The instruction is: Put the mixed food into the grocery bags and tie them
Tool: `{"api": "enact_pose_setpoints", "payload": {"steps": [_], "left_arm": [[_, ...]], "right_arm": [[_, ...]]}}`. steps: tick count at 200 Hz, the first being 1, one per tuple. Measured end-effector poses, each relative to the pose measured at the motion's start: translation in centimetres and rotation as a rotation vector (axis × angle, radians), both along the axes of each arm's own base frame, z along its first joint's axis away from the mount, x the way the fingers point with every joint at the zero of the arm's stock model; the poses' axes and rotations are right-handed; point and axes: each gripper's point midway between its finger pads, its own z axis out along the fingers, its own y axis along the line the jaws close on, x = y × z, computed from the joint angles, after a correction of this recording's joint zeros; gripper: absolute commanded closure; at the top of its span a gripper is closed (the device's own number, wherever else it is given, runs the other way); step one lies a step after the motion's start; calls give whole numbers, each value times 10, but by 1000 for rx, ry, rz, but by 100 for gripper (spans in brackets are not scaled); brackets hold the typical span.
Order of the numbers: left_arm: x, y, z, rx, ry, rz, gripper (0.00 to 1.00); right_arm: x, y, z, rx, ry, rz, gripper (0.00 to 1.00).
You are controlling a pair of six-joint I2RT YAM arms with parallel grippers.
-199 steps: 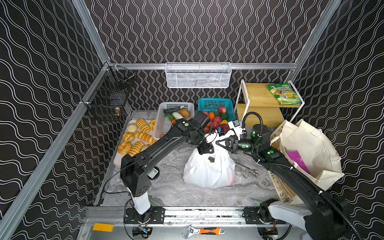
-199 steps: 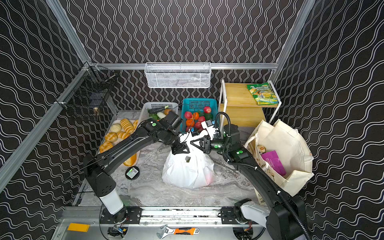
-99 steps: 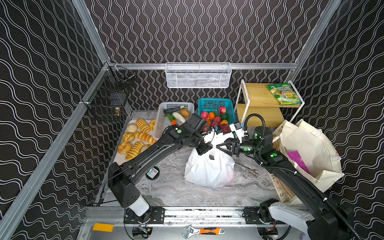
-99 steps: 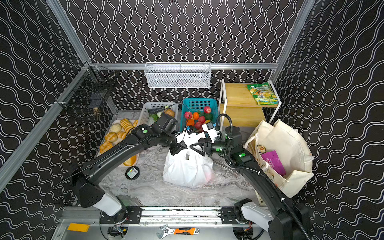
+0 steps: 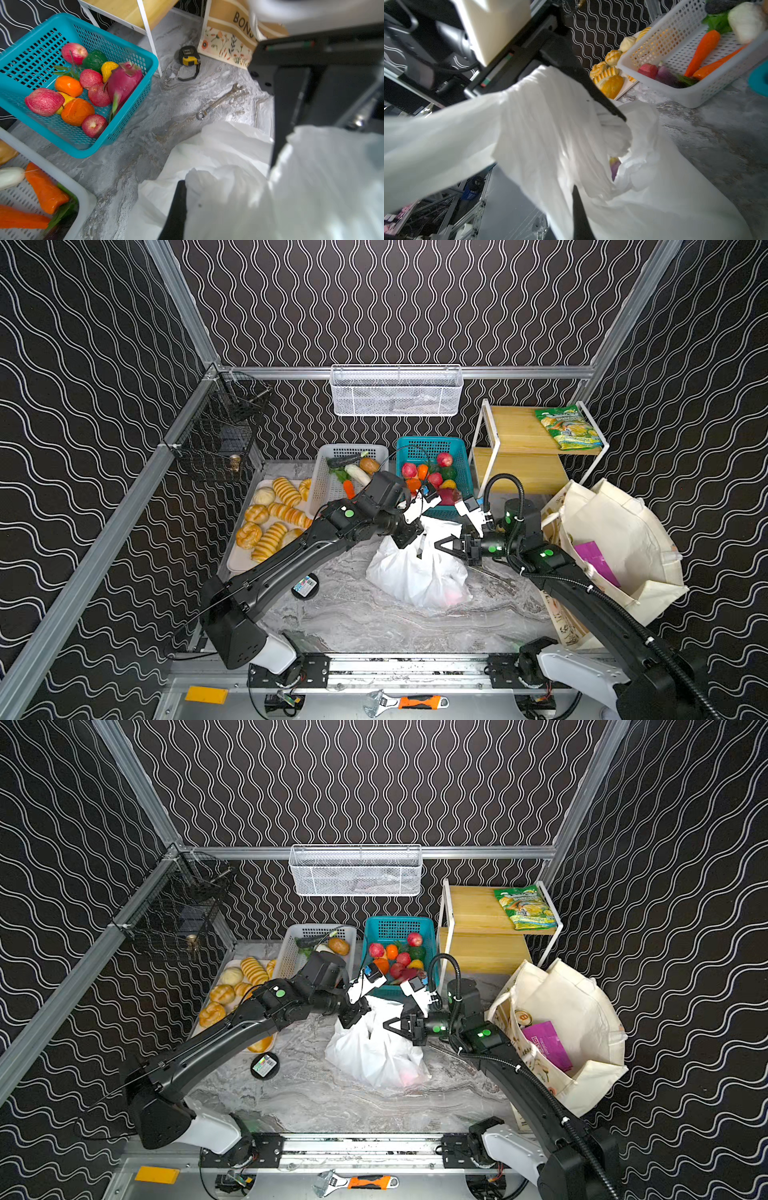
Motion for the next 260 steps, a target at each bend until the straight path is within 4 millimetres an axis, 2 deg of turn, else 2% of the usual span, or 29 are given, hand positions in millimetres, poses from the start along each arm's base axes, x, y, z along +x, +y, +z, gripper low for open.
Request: {"api": "enact_pose_setpoints", "payload": {"steps": [37,75,85,100,112,135,147,174,202,225,260], "left_arm": [[2,-5,6,-106,7,43,100],[-4,-17,12,-239,29,20,100],[-6,-18,13,-264,24,12,100],[-10,-18,18,-306,11,-1,100],[-12,-17,19,-333,-12,-8,100],[-17,-12,19,-388,-63,-22,100],[-20,-11,18,-422,-94,-34,100],[-23,-10,19,-496,-163,-56,100],[-27,-12,35,-559,-215,-95,100],[-30,-14,44,-589,-238,-121,100],[-33,-15,47,-591,-246,-144,100]], "right_arm": [[-13,8,8,40,-4,58,95],[-25,32,13,43,-1,135,86],[-25,34,14,42,-12,139,76],[-24,35,14,34,-38,126,69],[-24,33,14,22,-63,105,54],[-26,26,19,8,-151,65,41],[-28,22,18,2,-191,52,37],[-36,12,19,-12,-303,25,36],[-37,-3,26,-32,-476,-72,40],[-29,-18,26,-57,-605,-194,48],[-5,-38,29,-97,-719,-399,51]]}}
